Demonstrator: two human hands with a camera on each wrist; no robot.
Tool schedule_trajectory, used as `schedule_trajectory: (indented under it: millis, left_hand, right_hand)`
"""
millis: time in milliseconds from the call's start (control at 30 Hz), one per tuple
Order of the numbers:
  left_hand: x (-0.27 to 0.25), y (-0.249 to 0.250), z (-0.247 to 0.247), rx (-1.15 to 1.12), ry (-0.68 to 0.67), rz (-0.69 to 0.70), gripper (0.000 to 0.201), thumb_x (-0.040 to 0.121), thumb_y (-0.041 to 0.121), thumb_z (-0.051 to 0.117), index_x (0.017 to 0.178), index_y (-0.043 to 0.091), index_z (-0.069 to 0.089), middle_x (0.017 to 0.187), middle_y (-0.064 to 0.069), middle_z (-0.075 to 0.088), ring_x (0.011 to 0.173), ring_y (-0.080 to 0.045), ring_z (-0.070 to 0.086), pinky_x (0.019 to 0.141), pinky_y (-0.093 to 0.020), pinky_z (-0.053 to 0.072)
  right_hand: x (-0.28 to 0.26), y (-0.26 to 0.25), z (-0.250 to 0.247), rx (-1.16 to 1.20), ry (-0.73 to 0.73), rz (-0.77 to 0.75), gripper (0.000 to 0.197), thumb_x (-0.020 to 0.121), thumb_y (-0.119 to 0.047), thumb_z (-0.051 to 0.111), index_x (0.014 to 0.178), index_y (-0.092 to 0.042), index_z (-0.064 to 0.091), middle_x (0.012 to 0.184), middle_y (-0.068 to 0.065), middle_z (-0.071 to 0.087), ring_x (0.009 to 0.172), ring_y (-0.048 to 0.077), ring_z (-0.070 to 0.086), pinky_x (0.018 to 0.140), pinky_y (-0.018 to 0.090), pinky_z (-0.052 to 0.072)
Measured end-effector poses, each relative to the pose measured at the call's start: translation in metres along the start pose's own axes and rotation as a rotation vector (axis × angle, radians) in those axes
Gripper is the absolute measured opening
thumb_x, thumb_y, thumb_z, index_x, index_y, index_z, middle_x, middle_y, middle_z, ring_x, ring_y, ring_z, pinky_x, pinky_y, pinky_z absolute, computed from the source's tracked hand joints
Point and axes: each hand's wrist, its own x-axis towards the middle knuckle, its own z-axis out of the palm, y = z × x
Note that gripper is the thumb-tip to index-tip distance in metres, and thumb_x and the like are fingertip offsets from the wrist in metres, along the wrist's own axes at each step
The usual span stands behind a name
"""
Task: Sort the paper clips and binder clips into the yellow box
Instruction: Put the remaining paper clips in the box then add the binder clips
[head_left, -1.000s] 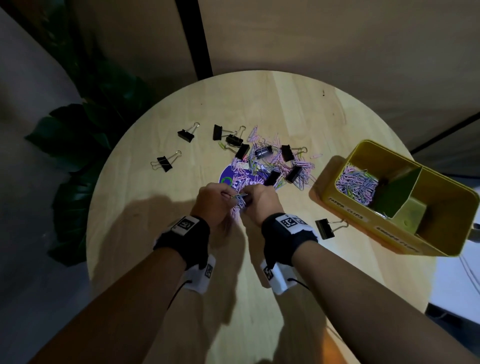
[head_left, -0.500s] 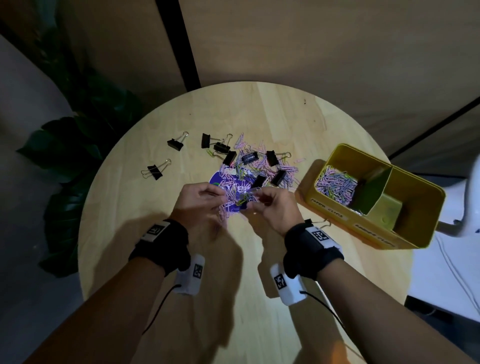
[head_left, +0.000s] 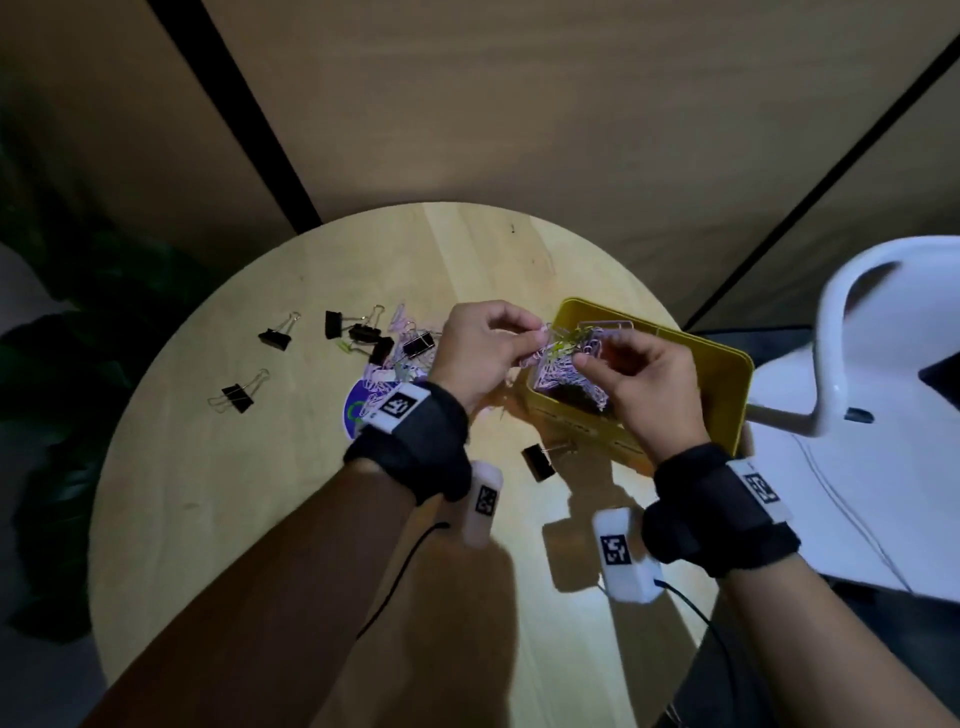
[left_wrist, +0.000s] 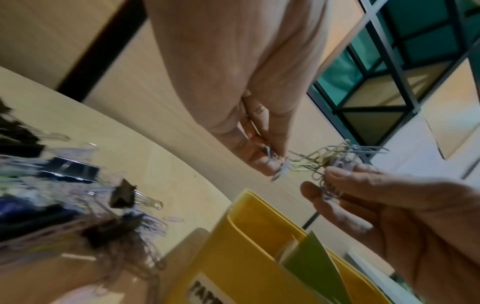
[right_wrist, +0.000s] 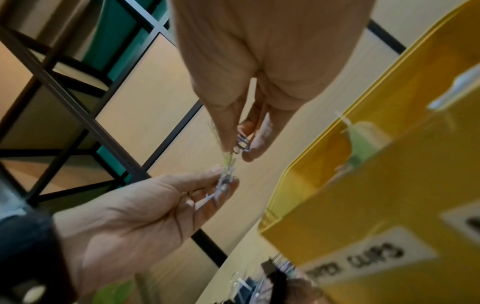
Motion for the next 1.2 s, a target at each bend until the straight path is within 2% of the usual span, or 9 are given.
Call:
schedule_trajectory:
  millis: [67, 167, 367, 533, 733, 867, 1000, 1100, 1200]
  left_hand:
    - [0.011, -0.002, 0.022, 0.090, 0.005, -0.007, 0.012, 0.073, 0.002, 0.075, 0.074, 0.013, 0.069, 0.076, -0.008, 0.070, 0.067, -0.021, 0.065, 0.067, -0.037, 0.059]
    - [0.021, -0.004, 0.045, 0.320, -0.059, 0.032, 0.009, 0.076, 0.009, 0.075, 0.078, 0.016, 0.070, 0.079, 0.000, 0.068, 0.075, -0.014, 0.063, 0.081, -0.030, 0.054]
    - [0.018, -0.008, 0.042, 0.443, -0.135, 0.018, 0.011, 0.088, 0.016, 0.062, 0.096, 0.016, 0.070, 0.090, -0.003, 0.071, 0.084, -0.018, 0.066, 0.082, -0.031, 0.054]
    - [-0.001, -0.022, 0.001, 0.172, -0.076, -0.008, 0.014, 0.091, 0.003, 0.053, 0.096, 0.006, 0.066, 0.068, -0.005, 0.064, 0.053, -0.013, 0.055, 0.050, -0.026, 0.049]
    - [-0.006, -0.071, -0.089, 0.518, -0.230, -0.073, 0.007, 0.084, 0.015, 0.066, 0.077, 0.017, 0.068, 0.062, 0.003, 0.064, 0.054, -0.008, 0.056, 0.060, -0.027, 0.045]
    - [-0.023, -0.088, -0.157, 0.678, -0.439, -0.322, 0.019, 0.080, 0.015, 0.064, 0.069, 0.000, 0.067, 0.065, -0.019, 0.067, 0.056, -0.023, 0.059, 0.053, -0.025, 0.048]
    - [-0.041, -0.114, -0.190, 0.940, -0.663, -0.558, 0.031, 0.062, 0.033, 0.057, 0.070, 0.006, 0.068, 0.067, -0.010, 0.066, 0.062, -0.023, 0.062, 0.056, -0.027, 0.051]
    - [-0.046, -0.137, -0.185, 1.165, -0.612, -0.287, 0.018, 0.074, 0.034, 0.060, 0.067, 0.017, 0.060, 0.072, -0.001, 0.065, 0.063, -0.016, 0.053, 0.068, -0.027, 0.050]
    - [-0.040, -0.147, -0.175, 0.934, -0.446, -0.012, 0.031, 0.069, 0.049, 0.048, 0.074, 0.024, 0.067, 0.077, 0.005, 0.068, 0.071, -0.012, 0.060, 0.072, -0.021, 0.047]
  right_hand:
    - [0.010, 0.006, -0.010, -0.151, 0.034, 0.028, 0.016, 0.075, -0.019, 0.080, 0.086, -0.013, 0.070, 0.073, -0.001, 0.064, 0.069, 0.010, 0.058, 0.072, 0.024, 0.051]
    - [0.023, 0.014, -0.012, -0.365, 0.009, 0.092, 0.023, 0.078, -0.022, 0.077, 0.100, -0.015, 0.073, 0.091, 0.001, 0.070, 0.086, 0.014, 0.062, 0.085, 0.028, 0.053]
    - [0.029, 0.008, 0.000, -0.582, -0.185, 0.094, 0.050, 0.084, -0.032, 0.069, 0.129, -0.014, 0.058, 0.126, 0.012, 0.061, 0.121, 0.026, 0.051, 0.101, 0.031, 0.042]
    - [0.008, -0.005, 0.024, -0.509, -0.233, -0.181, 0.029, 0.087, -0.021, 0.063, 0.116, -0.020, 0.066, 0.117, 0.007, 0.064, 0.110, 0.020, 0.058, 0.086, 0.022, 0.039]
    - [-0.009, -0.008, 0.083, -0.519, -0.521, -0.401, 0.026, 0.085, -0.013, 0.058, 0.110, -0.015, 0.067, 0.111, 0.009, 0.061, 0.103, 0.025, 0.059, 0.089, 0.033, 0.047]
    - [-0.017, 0.004, 0.111, -0.588, -0.767, -0.347, 0.021, 0.089, -0.014, 0.053, 0.104, -0.014, 0.068, 0.100, 0.008, 0.067, 0.086, 0.019, 0.060, 0.072, 0.026, 0.044]
    - [-0.026, 0.025, 0.139, -0.726, -0.946, -0.200, 0.028, 0.087, -0.016, 0.053, 0.112, -0.018, 0.068, 0.107, 0.007, 0.068, 0.098, 0.022, 0.064, 0.080, 0.023, 0.046]
    - [-0.033, 0.032, 0.160, -0.865, -1.040, -0.175, 0.032, 0.086, -0.021, 0.059, 0.117, -0.014, 0.060, 0.113, 0.010, 0.061, 0.108, 0.028, 0.059, 0.089, 0.030, 0.046]
    - [-0.034, 0.031, 0.178, -0.939, -1.060, -0.239, 0.045, 0.084, -0.030, 0.063, 0.123, -0.009, 0.053, 0.121, 0.015, 0.053, 0.113, 0.032, 0.053, 0.095, 0.039, 0.047]
